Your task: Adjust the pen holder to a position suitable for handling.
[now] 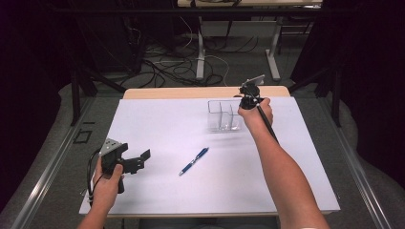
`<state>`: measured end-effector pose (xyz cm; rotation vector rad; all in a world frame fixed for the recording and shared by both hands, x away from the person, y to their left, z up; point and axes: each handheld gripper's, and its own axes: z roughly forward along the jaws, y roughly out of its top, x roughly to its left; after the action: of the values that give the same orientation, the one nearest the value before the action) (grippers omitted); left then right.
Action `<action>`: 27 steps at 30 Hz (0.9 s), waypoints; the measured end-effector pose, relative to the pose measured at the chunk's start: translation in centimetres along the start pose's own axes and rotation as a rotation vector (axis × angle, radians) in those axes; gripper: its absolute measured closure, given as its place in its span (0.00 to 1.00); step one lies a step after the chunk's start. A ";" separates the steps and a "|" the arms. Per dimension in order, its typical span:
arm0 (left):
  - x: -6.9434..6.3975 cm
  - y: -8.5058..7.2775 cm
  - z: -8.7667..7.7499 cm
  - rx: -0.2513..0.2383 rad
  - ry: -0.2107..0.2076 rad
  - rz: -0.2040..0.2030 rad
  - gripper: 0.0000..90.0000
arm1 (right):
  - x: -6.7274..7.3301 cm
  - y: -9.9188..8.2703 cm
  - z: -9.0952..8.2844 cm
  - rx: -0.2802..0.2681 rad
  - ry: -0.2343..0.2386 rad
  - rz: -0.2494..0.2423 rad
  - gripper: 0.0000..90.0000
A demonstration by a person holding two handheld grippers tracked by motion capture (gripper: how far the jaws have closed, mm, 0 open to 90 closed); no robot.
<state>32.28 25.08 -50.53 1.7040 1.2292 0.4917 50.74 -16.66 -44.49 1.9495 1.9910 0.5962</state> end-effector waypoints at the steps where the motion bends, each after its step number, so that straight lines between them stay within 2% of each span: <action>1: 0.0 0.0 0.0 -0.002 0.000 0.000 0.03 | 0.0 0.0 0.0 0.000 0.000 0.000 0.99; 4: 0.0 0.0 0.1 -0.005 -0.001 -0.001 0.03 | 1.2 -0.1 0.3 0.006 0.014 -0.011 0.99; 9: 0.1 0.0 0.0 -0.004 0.000 0.001 0.03 | 1.8 -0.2 0.6 0.012 0.035 -0.004 0.99; 12: 0.0 0.0 0.0 -0.004 -0.002 0.001 0.03 | 2.7 -0.2 0.9 0.036 0.035 -0.006 0.99; 24: 0.0 -0.1 0.0 0.004 -0.004 0.001 0.03 | 4.0 -0.7 1.7 0.072 0.034 -0.001 0.99; 27: 0.0 -0.1 0.0 0.004 -0.005 0.002 0.03 | 4.2 -0.8 2.0 0.077 0.044 0.016 0.99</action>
<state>32.26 25.05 -50.58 1.7090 1.2254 0.4861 50.83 -12.31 -46.23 2.0148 2.0560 0.5797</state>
